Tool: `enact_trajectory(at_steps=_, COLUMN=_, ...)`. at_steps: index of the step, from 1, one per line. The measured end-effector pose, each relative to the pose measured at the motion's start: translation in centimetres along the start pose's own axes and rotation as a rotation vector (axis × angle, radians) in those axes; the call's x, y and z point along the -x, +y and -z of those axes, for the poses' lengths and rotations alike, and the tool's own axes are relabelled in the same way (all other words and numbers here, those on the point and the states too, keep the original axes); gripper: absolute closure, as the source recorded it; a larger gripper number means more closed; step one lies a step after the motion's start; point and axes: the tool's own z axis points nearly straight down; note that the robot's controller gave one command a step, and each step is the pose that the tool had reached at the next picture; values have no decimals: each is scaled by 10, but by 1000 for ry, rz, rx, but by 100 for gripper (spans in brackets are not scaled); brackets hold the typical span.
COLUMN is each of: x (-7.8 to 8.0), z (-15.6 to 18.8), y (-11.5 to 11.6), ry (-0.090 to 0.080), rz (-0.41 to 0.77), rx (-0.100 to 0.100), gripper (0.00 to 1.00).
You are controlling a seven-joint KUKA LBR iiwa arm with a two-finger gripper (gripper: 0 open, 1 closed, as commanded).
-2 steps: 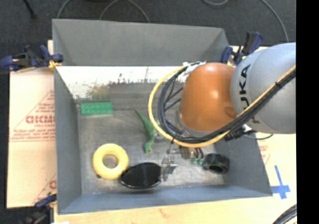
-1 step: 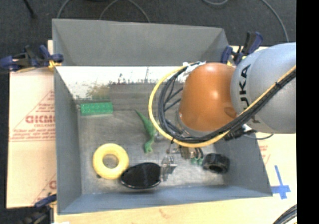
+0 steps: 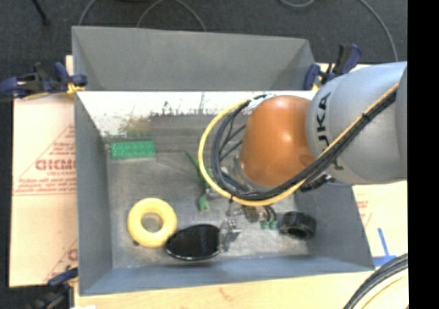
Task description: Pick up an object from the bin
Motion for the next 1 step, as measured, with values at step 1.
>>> enact_trajectory(at_steps=1, x=31, z=-84, y=17, ry=-1, rz=366, rx=1, gripper=100)
